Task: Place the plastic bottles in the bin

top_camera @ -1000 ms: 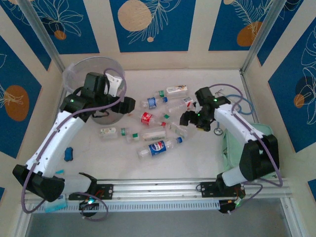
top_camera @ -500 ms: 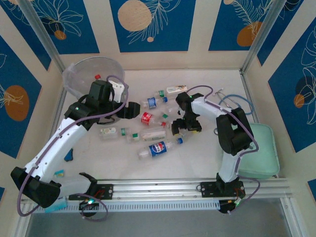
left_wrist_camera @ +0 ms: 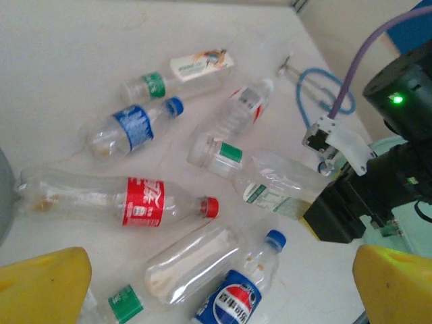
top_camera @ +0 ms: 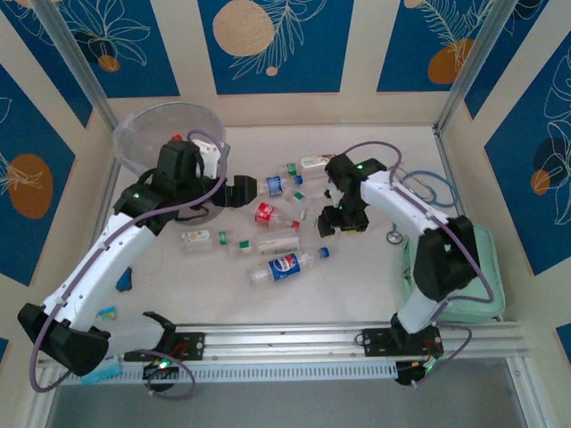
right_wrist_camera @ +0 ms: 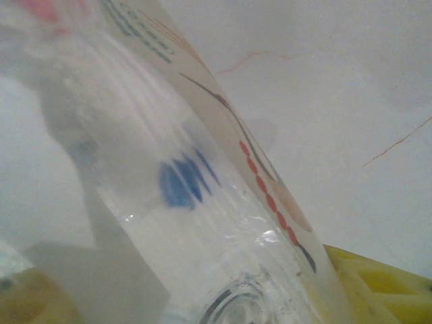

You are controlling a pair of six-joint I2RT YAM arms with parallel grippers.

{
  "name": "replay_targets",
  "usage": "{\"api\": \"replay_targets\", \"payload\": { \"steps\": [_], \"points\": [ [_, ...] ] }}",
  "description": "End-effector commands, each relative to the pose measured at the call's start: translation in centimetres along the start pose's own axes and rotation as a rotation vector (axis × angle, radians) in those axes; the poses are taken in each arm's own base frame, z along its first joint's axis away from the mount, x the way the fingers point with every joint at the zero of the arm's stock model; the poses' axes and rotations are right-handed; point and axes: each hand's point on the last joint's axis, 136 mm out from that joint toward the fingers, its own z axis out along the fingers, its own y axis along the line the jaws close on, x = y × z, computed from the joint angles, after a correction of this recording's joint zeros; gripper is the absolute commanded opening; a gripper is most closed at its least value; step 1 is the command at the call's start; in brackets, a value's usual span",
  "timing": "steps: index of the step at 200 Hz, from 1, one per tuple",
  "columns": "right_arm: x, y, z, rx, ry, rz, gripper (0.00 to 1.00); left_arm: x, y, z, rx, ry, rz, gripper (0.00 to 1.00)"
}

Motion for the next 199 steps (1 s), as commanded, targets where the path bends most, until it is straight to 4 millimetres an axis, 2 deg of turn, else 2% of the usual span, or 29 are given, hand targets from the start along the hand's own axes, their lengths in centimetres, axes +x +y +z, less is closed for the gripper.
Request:
{"api": "replay_targets", "payload": {
  "steps": [1,17,32,44,73,99,123,140,158,172,199],
  "points": [
    [-2.7,2.6,-5.9,-0.262,-0.155,0.064,0.54,-4.1,-3.3,-1.9,0.133,-0.155,-0.067,1.0],
    [-4.9,4.0,-8.9,-0.415,-0.275,0.126,0.46,-5.5,-3.7,-1.4,0.185,-0.226,-0.172,1.0],
    [-5.2,6.2,-10.4,-0.562,-0.372,0.099,0.45,-6.2,-3.6,-0.1,0.175,-0.252,-0.219,1.0],
    [-5.0,7.5,-10.9,-0.635,-0.43,0.074,0.37,-6.8,-4.2,0.9,0.186,-0.278,-0.232,1.0],
    [-4.3,9.3,-9.1,-0.667,-0.459,0.065,0.32,-7.8,-4.8,2.1,0.214,-0.328,-0.285,1.0],
    [-3.7,10.9,-7.5,-0.614,-0.478,0.044,0.21,-8.1,-4.7,3.0,0.215,-0.331,-0.294,1.0],
    [-3.4,12.6,-7.3,-0.555,-0.524,0.008,0.12,-8.4,-3.9,4.2,0.174,-0.322,-0.29,1.0],
    [-3.5,13.2,-7.2,-0.552,-0.535,0.015,0.11,-8.7,-2.8,5.2,0.132,-0.319,-0.319,1.0],
    [-3.5,14.0,-7.7,-0.552,-0.57,-0.019,0.11,-8.6,-2.4,6.5,0.116,-0.288,-0.321,0.97],
    [-3.5,14.1,-7.8,-0.536,-0.583,-0.028,0.11,-8.7,-2.7,7.3,0.136,-0.264,-0.33,0.91],
    [-3.6,13.3,-8.0,-0.519,-0.59,-0.007,0.11,-8.8,-2.9,7.8,0.158,-0.263,-0.381,0.69]
  ]
}}
